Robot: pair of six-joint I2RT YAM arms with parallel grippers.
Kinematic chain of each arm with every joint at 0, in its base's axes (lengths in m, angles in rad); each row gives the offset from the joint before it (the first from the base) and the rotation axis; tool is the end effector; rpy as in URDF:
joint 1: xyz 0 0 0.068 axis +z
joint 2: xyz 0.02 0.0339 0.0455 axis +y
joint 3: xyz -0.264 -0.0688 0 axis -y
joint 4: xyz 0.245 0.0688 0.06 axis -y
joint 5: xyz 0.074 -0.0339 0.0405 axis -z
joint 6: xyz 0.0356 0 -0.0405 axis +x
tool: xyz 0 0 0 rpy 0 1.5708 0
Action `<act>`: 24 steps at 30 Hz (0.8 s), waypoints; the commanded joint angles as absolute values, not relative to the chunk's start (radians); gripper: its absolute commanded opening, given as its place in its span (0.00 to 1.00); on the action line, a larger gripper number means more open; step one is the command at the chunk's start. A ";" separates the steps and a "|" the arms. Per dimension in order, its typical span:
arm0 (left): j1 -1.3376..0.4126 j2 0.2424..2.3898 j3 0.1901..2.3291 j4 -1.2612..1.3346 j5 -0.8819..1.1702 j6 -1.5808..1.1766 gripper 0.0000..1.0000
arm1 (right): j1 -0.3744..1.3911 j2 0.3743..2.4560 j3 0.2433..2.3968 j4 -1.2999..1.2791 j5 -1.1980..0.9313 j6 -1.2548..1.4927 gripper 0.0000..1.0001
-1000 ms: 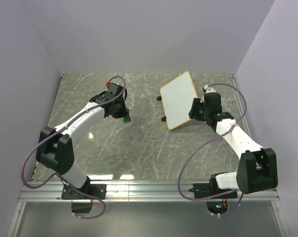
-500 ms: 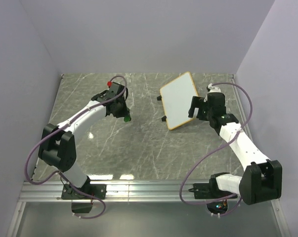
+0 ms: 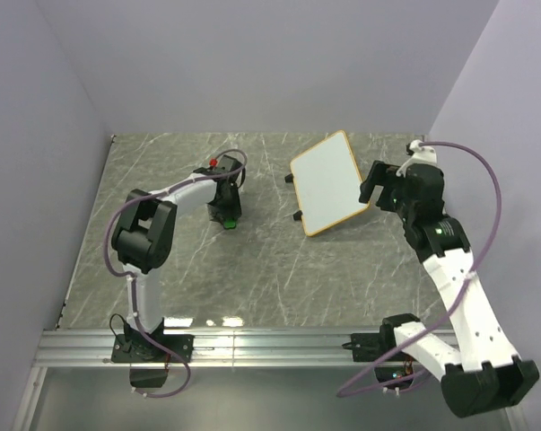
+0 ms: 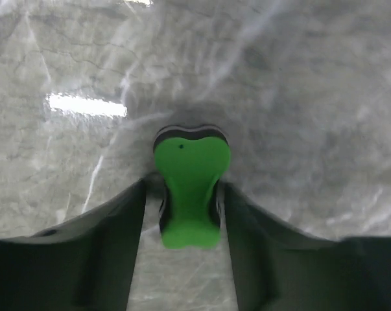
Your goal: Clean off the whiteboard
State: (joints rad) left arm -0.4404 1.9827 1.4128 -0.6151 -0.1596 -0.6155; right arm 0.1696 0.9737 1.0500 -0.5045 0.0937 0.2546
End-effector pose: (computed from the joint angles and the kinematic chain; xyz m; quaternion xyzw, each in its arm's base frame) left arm 0.3691 -0.1677 0.1726 -0.1008 0.9732 -0.0287 0.2045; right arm 0.2084 0.0323 0.3649 0.0610 0.8384 0.0752 0.5363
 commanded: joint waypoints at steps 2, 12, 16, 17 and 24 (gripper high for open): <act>-0.436 1.987 1.506 -0.660 -0.210 -0.612 0.67 | 0.166 0.893 1.106 -0.601 0.121 0.264 1.00; -0.437 1.786 1.552 -0.742 -0.253 -0.667 0.99 | 0.169 0.764 1.123 -0.644 -0.058 0.345 1.00; -0.437 1.663 1.563 -0.759 -0.210 -0.693 0.98 | 0.167 0.721 1.111 -0.640 -0.167 0.383 1.00; -0.437 1.639 1.574 -0.756 -0.190 -0.693 0.97 | 0.167 0.704 1.103 -0.638 -0.184 0.396 1.00; -0.439 1.502 1.765 -0.784 -0.192 -0.709 0.98 | 0.169 0.612 1.017 -0.660 -0.219 0.440 1.00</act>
